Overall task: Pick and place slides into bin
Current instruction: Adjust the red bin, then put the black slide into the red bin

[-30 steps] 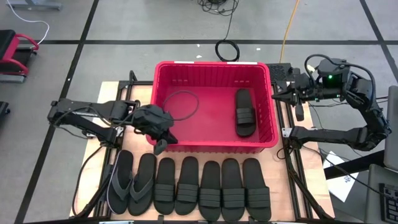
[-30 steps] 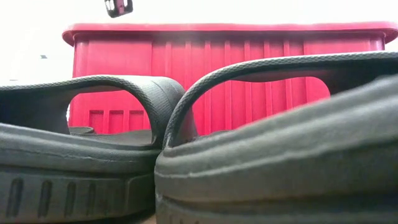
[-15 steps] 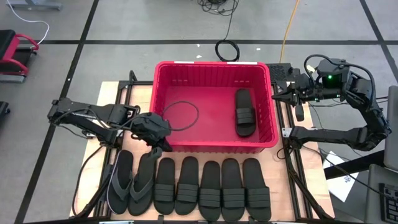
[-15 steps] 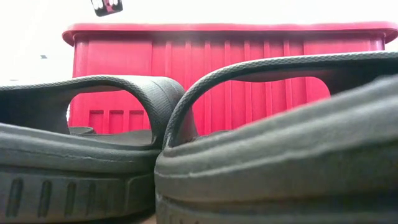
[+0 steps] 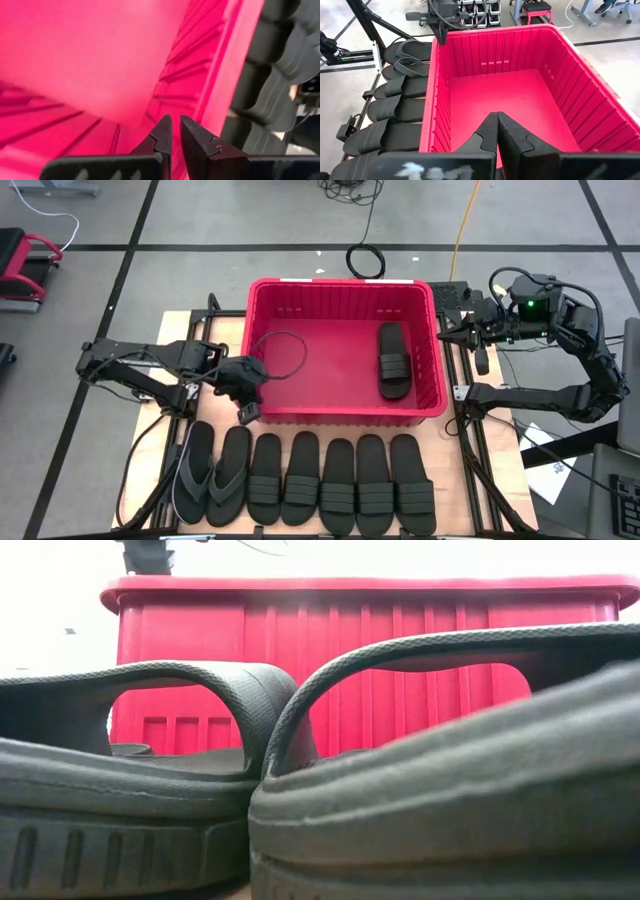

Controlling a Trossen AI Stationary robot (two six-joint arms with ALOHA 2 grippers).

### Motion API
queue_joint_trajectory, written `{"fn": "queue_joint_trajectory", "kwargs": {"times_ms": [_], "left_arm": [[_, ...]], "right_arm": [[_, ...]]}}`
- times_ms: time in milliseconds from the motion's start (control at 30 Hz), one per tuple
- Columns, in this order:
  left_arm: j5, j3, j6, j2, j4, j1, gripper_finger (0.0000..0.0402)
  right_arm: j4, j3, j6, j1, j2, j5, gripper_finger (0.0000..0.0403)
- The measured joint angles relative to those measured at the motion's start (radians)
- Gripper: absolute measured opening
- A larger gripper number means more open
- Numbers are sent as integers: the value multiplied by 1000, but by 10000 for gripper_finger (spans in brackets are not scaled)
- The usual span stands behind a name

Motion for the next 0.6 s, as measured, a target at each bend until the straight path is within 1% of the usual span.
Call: {"fn": "queue_joint_trajectory", "kwargs": {"times_ms": [133,233,433,533,600], "left_arm": [[5,0,-6,29,-40,-5,30],[15,0,-4,41,-37,-12,30],[19,0,-5,37,22,-26,31],[-12,0,6,27,37,-26,31],[-45,0,41,25,79,-25,31]], "right_arm": [[-1,0,4,0,0,0,0],[-9,0,2,0,0,0,0],[-46,0,-8,0,0,0,0],[-49,0,-18,0,0,0,0],[-46,0,-21,0,0,0,0]]}}
